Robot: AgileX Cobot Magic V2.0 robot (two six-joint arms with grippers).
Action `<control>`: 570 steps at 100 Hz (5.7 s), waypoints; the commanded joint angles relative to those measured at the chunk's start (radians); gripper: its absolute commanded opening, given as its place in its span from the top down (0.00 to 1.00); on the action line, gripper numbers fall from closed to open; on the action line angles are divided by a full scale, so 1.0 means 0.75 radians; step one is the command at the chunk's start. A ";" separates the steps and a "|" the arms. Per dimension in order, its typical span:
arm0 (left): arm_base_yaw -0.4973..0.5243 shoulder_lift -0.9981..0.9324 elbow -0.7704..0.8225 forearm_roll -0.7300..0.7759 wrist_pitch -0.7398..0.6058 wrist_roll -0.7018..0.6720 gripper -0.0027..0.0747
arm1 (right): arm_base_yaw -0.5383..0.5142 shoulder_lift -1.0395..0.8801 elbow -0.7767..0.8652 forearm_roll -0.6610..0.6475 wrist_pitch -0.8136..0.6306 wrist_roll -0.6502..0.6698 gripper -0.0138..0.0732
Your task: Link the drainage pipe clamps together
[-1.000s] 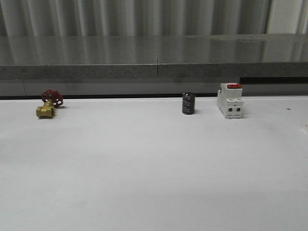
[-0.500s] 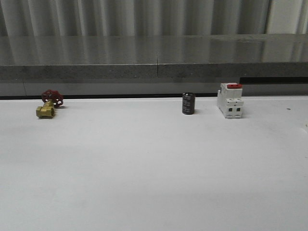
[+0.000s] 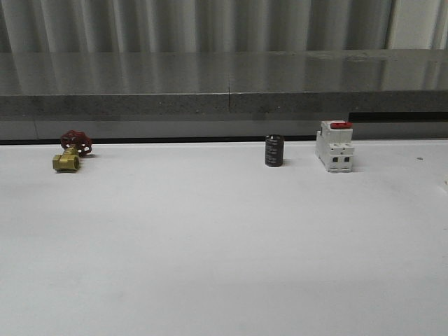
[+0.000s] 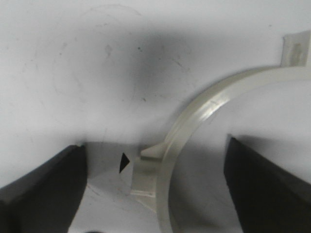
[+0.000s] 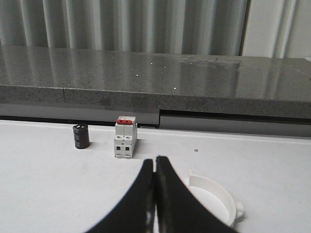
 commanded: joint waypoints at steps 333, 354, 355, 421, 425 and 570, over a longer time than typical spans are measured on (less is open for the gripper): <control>-0.919 -0.535 -0.023 0.132 -0.070 -0.593 0.26 | -0.009 -0.025 -0.021 -0.004 -0.108 -0.008 0.92; -0.750 -0.722 0.021 0.132 -0.045 -0.491 0.26 | -0.009 -0.025 -0.021 -0.004 -0.108 -0.008 0.92; -0.734 -0.735 0.025 0.132 -0.045 -0.489 0.26 | -0.009 -0.025 -0.021 -0.004 -0.108 -0.008 0.92; -0.403 -1.603 0.764 -0.134 -0.149 -0.233 0.26 | -0.009 -0.025 -0.021 -0.004 -0.108 -0.008 0.92; -0.403 -1.656 0.800 -0.134 -0.146 -0.233 0.26 | -0.009 -0.025 -0.021 -0.004 -0.108 -0.008 0.92; -0.406 -2.284 1.138 -0.147 -0.015 -0.233 0.99 | -0.009 0.969 -1.029 0.068 0.953 -0.005 0.92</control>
